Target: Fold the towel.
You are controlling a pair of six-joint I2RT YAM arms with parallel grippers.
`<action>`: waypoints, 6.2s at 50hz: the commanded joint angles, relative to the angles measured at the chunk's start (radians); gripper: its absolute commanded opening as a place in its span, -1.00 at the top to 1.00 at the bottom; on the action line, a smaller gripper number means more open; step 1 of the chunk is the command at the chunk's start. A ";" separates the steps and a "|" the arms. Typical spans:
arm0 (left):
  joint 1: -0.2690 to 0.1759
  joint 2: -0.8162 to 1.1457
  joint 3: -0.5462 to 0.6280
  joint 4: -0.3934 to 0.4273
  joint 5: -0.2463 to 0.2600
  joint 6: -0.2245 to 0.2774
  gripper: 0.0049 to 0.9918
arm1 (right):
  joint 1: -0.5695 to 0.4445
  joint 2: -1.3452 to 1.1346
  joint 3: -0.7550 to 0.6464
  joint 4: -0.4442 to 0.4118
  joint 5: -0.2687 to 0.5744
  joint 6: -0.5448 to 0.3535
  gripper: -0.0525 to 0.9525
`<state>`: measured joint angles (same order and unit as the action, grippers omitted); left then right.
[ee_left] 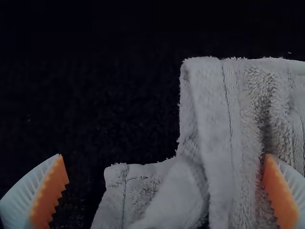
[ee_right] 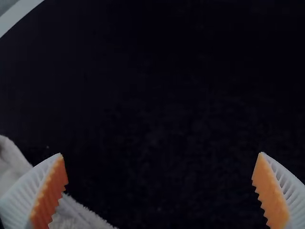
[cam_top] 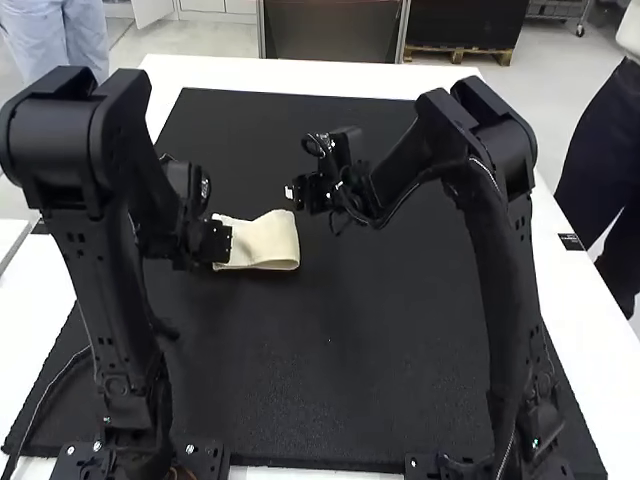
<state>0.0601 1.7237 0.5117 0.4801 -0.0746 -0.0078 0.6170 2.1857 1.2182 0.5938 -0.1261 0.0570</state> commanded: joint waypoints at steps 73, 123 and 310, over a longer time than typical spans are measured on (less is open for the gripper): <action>-0.034 -0.115 0.042 0.015 -0.025 -0.001 -0.91 | 0.030 0.006 -0.046 0.026 0.014 -0.029 -0.89; -0.039 -0.115 0.040 0.023 -0.027 -0.003 -0.91 | 0.119 0.014 -0.054 0.038 0.045 -0.083 -0.89; -0.134 -0.136 0.120 0.014 -0.053 -0.057 -0.91 | -0.066 -0.106 -0.068 0.067 0.065 -0.079 -0.89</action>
<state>-0.1085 1.6127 0.6479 0.4934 -0.1127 -0.0582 0.4969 2.0674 1.1263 0.6525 -0.0628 -0.0265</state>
